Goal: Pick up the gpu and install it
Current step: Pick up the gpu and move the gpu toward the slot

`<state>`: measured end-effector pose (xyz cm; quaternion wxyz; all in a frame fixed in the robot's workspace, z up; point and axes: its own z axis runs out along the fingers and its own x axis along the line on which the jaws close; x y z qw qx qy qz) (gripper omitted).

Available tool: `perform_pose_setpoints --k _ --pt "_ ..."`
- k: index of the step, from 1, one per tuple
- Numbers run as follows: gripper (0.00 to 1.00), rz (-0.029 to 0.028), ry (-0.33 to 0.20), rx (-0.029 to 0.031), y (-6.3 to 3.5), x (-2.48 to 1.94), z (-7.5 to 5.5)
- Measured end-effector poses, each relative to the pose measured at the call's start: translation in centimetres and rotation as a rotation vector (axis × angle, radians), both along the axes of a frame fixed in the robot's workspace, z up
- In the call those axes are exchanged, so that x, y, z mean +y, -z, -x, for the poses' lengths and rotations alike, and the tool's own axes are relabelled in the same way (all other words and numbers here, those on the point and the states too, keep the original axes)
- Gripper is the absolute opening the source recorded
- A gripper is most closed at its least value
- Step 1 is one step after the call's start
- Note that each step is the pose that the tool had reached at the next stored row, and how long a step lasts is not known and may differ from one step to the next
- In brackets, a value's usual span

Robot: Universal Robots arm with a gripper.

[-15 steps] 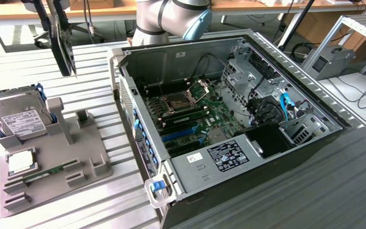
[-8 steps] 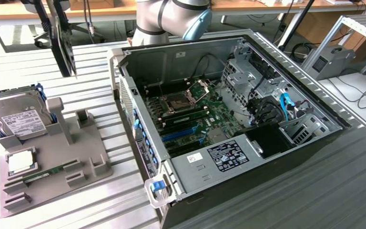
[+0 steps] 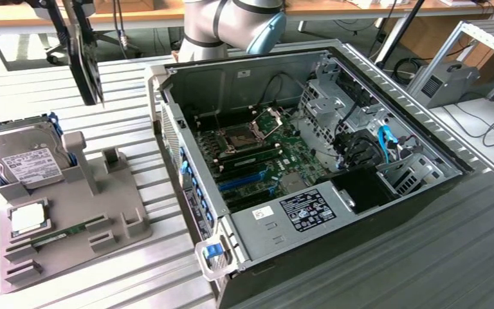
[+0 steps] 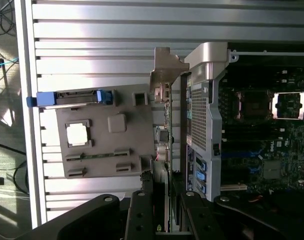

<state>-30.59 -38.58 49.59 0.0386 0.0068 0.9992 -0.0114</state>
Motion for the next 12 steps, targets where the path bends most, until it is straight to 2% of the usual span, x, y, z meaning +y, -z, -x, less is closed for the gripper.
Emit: perform_pose_setpoints --k 12 --pt "0.26 -0.0001 0.0 0.0 0.36 0.0 0.0"
